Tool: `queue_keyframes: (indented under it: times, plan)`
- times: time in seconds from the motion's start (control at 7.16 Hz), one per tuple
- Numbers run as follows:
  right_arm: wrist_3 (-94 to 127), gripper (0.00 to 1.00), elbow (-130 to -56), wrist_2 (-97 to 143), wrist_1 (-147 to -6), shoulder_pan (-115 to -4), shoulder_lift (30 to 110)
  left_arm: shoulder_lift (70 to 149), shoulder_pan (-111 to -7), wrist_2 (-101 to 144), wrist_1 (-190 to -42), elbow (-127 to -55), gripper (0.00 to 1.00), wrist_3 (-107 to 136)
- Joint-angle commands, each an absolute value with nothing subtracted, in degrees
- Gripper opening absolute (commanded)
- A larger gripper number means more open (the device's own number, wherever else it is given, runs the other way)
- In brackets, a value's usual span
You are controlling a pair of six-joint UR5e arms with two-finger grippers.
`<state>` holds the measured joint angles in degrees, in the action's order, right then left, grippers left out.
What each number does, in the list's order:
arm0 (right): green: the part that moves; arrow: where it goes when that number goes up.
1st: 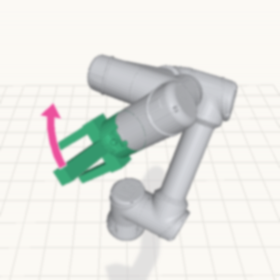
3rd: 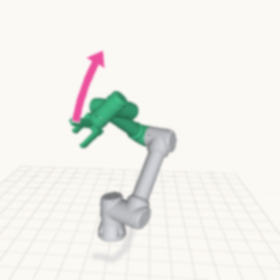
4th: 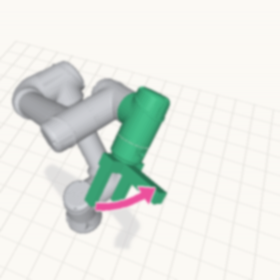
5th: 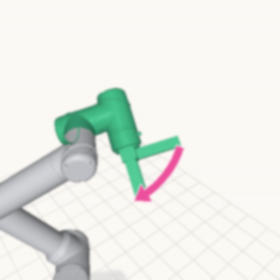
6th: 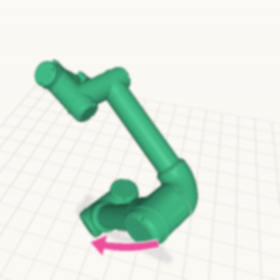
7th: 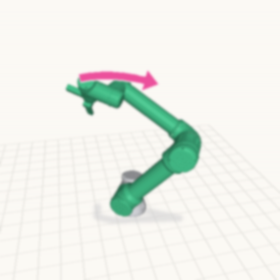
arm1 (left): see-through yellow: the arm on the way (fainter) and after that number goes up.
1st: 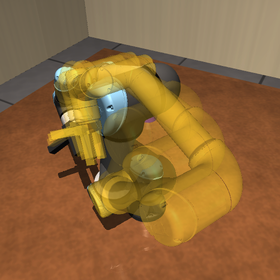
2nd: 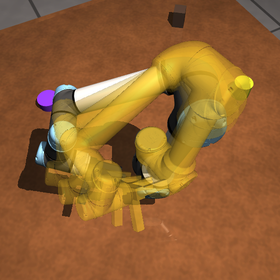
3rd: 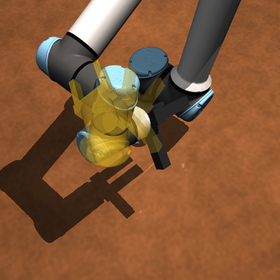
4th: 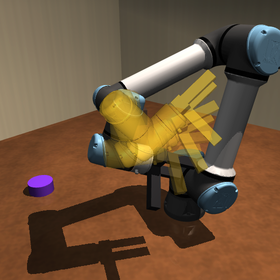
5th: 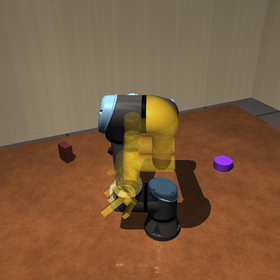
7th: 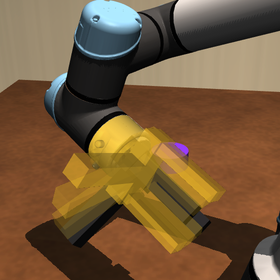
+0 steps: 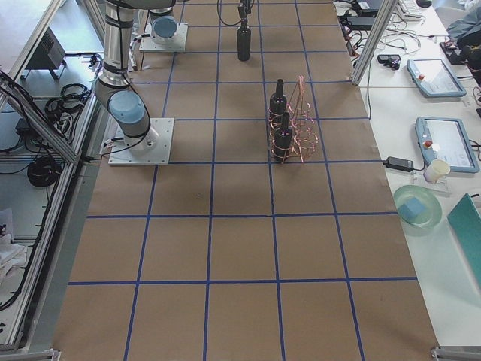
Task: Place wine into wine basket
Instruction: 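Lift the bottle off the table with the right gripper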
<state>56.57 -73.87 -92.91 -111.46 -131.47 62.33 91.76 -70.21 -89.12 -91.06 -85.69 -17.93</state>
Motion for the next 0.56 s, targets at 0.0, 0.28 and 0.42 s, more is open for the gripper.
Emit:
queue_keyframes:
  times: [0.0, 0.28, 0.42]
  plan:
    - [56.4, 0.38, -74.5, -93.0, -111.4, -131.7, 62.5, 91.8, -70.1, -89.1, -91.1, -85.7, 1.00, -17.9]
    - [55.8, 0.14, -74.5, -93.3, -111.0, -131.7, 62.8, 91.8, -70.1, -89.1, -91.1, -85.7, 1.00, -17.9]
    - [55.7, 0.07, -74.5, -93.3, -109.9, -131.7, 62.9, 91.8, -70.1, -89.0, -91.0, -85.7, 1.00, -17.9]
